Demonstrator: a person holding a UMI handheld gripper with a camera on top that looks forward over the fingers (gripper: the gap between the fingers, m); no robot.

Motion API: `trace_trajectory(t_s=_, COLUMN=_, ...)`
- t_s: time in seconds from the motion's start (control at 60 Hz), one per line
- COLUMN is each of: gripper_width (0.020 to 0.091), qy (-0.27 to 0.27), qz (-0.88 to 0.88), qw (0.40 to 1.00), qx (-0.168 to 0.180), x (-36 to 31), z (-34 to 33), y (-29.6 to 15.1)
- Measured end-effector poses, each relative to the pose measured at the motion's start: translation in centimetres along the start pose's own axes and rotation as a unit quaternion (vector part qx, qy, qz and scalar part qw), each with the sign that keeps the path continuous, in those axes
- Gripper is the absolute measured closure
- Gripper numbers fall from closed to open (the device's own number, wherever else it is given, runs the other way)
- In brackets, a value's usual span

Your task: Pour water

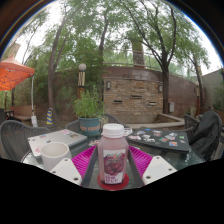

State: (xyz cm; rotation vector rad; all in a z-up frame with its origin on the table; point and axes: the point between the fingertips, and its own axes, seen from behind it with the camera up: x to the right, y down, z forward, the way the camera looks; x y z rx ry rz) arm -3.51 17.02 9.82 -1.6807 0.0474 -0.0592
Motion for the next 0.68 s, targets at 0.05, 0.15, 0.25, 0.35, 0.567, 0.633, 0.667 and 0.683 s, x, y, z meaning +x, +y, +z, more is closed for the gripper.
trace_trajectory(t_s=0.05, gripper_width=0.0323, qy=0.005, qz=0.002, qw=1.0, qx=-0.025, x=0.1, z=-0.5, y=0.4)
trace_trajectory(t_s=0.15, gripper_width=0.0266, qy=0.014, qz=0.0, qw=0.999, qx=-0.034, x=0.7, z=-3.2, y=-0.3)
trace_trajectory(t_s=0.25, gripper_width=0.0274, qy=0.041, qz=-0.016, qw=0.998, qx=-0.047, x=1.9, z=-7.7, y=-1.0)
trace_trajectory(t_s=0.35, gripper_width=0.027, qy=0.034, qz=0.0, qw=0.998, qx=-0.054, x=1.1, z=-12.7, y=-1.4)
trace_trajectory(t_s=0.567, gripper_width=0.0277, qy=0.029, qz=0.056, qw=0.997, qx=-0.041, x=-1.4, z=-23.6, y=-2.0)
trace_trajectory(t_s=0.633, gripper_width=0.0279, qy=0.038, qz=0.069, qw=0.996, qx=-0.048, x=-1.7, z=-26.2, y=-1.1)
trace_trajectory(t_s=0.667, gripper_width=0.0275, qy=0.036, qz=0.072, qw=0.995, qx=-0.054, x=-2.2, z=-27.3, y=-0.4)
trace_trajectory(t_s=0.683, gripper_width=0.0273, qy=0.035, qz=0.072, qw=0.995, qx=-0.055, x=-2.4, z=-27.8, y=-0.1)
